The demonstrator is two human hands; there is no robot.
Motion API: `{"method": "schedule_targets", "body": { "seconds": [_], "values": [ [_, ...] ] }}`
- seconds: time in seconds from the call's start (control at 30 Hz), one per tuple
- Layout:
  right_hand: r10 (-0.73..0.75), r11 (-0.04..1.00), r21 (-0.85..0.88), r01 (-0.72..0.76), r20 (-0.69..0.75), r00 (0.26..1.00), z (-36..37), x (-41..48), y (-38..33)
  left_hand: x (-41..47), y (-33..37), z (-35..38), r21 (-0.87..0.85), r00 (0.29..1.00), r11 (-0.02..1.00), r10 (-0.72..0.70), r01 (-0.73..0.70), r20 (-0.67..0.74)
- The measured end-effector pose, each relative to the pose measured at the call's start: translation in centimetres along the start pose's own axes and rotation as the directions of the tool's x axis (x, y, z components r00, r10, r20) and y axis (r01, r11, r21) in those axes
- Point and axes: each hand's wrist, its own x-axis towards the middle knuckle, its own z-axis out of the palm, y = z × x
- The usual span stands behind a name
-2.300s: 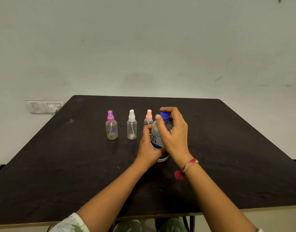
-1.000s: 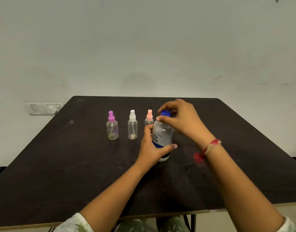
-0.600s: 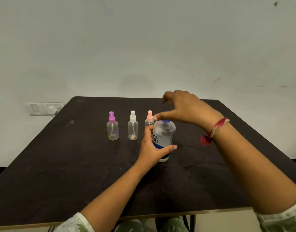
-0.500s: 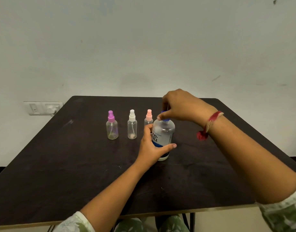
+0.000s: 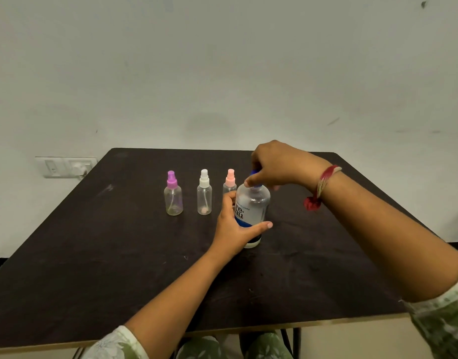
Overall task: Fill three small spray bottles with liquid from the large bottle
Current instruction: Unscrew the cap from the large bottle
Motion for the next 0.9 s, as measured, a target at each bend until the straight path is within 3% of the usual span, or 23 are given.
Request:
{"method": "schedule_targets", "body": {
  "seconds": [0.2, 0.33, 0.4, 0.47, 0.6, 0.7, 0.8, 0.9],
  "values": [
    [-0.067, 0.995, 0.083, 0.054, 0.154, 0.986, -0.5, -0.4, 0.4, 0.0, 0.0, -0.1, -0.001, 1.0, 1.0, -0.005, 0.005, 0.014],
    [0.016, 1.0, 0.001, -0.016, -0.031, 0.999, 0.0, -0.1, 0.4, -0.1, 0.2, 0.0, 0.005, 1.0, 1.0, 0.002, -0.002, -0.003],
    [-0.01, 1.0, 0.008, 0.01, -0.038, 0.999, 0.2, 0.0, 0.3, -0.1, 0.2, 0.0, 0.002, 1.0, 1.0, -0.002, 0.002, -0.001],
    [-0.06, 0.998, 0.021, 0.06, 0.001, 0.998, 0.0, 0.0, 0.3, -0.1, 0.1, 0.0, 0.001, 1.0, 1.0, -0.003, 0.003, 0.004],
    [-0.151, 0.985, 0.118, 0.126, 0.231, 0.961, -0.8, -0.5, 0.8, -0.1, 0.1, 0.0, -0.001, 1.0, 1.0, -0.004, 0.004, 0.009],
    [-0.128, 0.98, 0.164, 0.111, 0.094, 0.987, -0.2, -0.2, 1.3, 0.0, 0.1, 0.0, 0.009, 1.0, 1.0, 0.007, -0.007, 0.0],
    [-0.089, 0.995, 0.035, 0.091, -0.055, 0.994, 0.5, 0.2, 1.1, 0.0, 0.0, 0.0, 0.018, 1.0, 1.0, 0.003, -0.003, -0.008],
    [-0.162, 0.986, 0.03, 0.163, -0.047, 0.986, 0.8, 0.4, 1.2, 0.0, 0.0, 0.0, 0.014, 1.0, 1.0, 0.005, -0.005, -0.001]
  ]
}}
